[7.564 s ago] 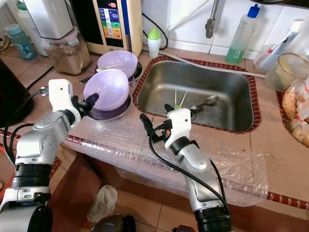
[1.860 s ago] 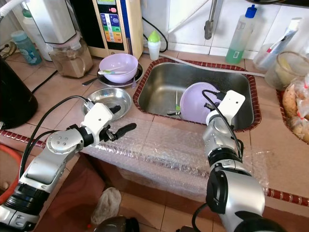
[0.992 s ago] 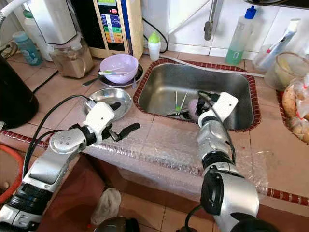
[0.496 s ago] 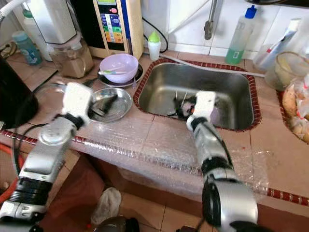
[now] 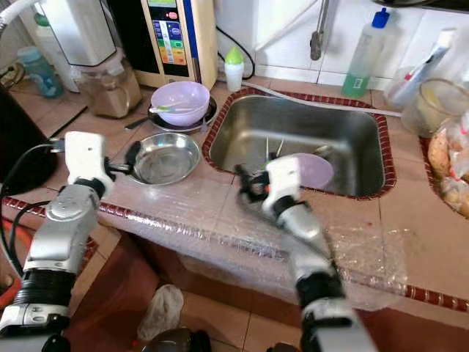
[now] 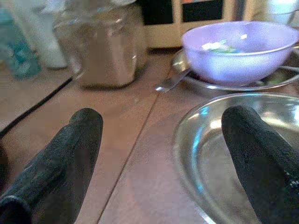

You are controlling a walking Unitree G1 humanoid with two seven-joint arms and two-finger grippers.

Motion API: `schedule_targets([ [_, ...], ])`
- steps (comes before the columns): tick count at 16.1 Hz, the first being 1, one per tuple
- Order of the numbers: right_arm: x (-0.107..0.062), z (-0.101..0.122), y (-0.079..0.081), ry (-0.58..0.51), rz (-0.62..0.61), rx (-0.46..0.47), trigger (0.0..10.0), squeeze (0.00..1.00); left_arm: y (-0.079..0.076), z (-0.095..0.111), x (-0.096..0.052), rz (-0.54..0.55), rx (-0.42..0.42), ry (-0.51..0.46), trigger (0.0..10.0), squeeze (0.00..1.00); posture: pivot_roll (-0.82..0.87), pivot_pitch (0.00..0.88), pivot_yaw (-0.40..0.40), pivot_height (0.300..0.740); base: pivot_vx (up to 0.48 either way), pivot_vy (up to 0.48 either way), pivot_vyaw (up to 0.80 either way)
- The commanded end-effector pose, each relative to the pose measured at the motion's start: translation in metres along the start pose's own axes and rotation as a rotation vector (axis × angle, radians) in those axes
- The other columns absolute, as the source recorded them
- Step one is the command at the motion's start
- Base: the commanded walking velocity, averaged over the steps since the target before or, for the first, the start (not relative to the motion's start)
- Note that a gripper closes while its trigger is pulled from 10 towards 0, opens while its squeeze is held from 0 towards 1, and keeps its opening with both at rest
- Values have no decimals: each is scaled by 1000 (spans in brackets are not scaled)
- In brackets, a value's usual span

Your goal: Kitchen organization

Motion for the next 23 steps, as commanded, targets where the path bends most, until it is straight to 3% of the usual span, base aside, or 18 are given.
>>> schedule_targets([
  [1,-1,5,4,-14,-31,10,10000,0,6,-4,4,39,-24,46,10000,1000,19,0,66,740,0,0,0],
  [2,-2,7,6,-21,-39,19,10000,0,7,-7,5,37,-37,72,10000,1000,19,0,66,740,0,0,0],
  [3,-2,13,11,-46,-43,29,10000,0,6,-13,7,19,-45,112,10000,376,12,0,66,740,0,0,0],
  [4,-2,18,14,-61,-44,39,10000,0,6,-15,8,7,-34,125,10000,0,6,0,69,740,0,0,0],
  [7,-3,27,20,-75,-51,70,10000,0,2,-27,13,-38,-109,211,10000,0,-6,0,76,740,0,0,0],
  [8,-4,27,21,-71,-49,69,10000,0,-2,-28,13,-67,-121,226,7647,0,-7,0,78,740,0,0,0],
  [9,-4,27,22,-66,-50,85,10000,0,-4,-30,13,-74,-147,238,3333,0,-5,0,78,740,0,0,0],
  [10,-4,27,22,-63,-45,90,10000,0,-4,-30,14,-69,-168,241,0,0,-5,0,78,740,0,0,0],
  [14,-2,28,26,-47,-29,104,10000,0,3,-32,13,-64,-169,270,0,0,7,0,74,740,0,0,0],
  [18,1,28,29,-36,-10,122,10000,0,5,-39,9,-97,-256,337,0,0,17,0,73,740,0,0,0],
  [23,2,27,32,-30,7,129,10000,0,12,-34,9,-84,-233,341,0,0,22,0,76,740,0,0,0],
])
Point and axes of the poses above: a point about 5 cm out from each wrist's last joint towards the gripper, its own x axis pointing out of the wrist towards the gripper, its own z axis along the axis of the wrist's last joint, y = z × x, the point moved 1 cm from there along x, pointing out of the wrist towards the gripper, and after that the axes turned 1 degree about -x, right-handed, at the moved point
